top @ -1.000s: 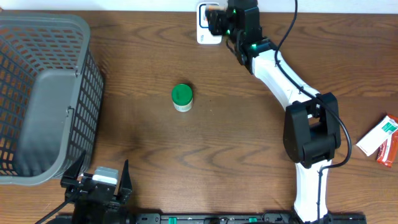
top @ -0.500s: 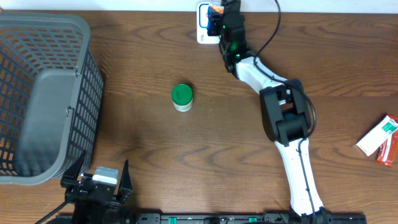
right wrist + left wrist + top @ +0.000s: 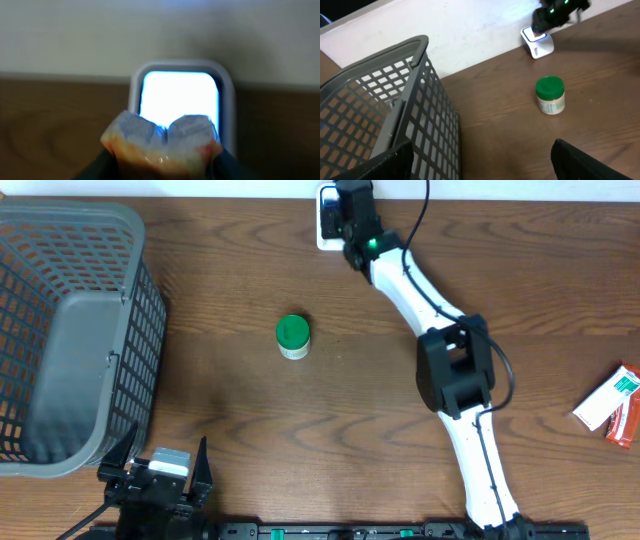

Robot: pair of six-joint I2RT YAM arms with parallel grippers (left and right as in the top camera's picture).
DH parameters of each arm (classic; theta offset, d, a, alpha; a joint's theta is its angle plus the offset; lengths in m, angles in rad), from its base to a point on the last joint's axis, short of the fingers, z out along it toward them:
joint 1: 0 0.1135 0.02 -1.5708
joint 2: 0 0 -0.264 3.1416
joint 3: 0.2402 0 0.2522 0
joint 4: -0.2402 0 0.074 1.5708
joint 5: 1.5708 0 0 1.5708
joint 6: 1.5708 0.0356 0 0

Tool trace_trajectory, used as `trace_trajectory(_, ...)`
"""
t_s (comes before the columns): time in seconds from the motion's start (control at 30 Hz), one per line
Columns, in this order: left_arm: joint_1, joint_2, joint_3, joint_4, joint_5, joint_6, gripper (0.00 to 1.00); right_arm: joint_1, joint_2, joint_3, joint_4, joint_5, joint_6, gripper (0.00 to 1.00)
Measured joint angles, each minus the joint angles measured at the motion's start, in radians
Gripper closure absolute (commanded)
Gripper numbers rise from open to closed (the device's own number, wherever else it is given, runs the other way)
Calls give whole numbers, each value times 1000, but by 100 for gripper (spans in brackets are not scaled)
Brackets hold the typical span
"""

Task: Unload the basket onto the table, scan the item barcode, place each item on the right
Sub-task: 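Carry the Panadol box to the right table edge and release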

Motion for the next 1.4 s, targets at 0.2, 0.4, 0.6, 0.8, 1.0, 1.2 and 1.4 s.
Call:
trace_trajectory(0.2,0,0,0,-1,0,0,13,-61,-250,13,-546,71,8,63)
trace_trajectory(0.4,0,0,0,0,0,0,13,-265,-483,62,-865,241,11,60)
trace_trajectory(0.6,0,0,0,2,0,0,13,-594,-466,19,-959,325,11,60)
trace_trajectory(0.8,0,0,0,0,0,0,13,-819,-364,-192,-856,189,13,65)
trace_trajectory(1.0,0,0,0,-3,0,0,13,-932,-314,-430,-722,70,19,27)
trace_trajectory(1.2,0,0,0,-7,0,0,13,-974,-311,-450,-740,-19,7,1)
trace_trajectory(1.4,0,0,0,-8,0,0,13,-967,-345,-178,-877,-240,8,1)
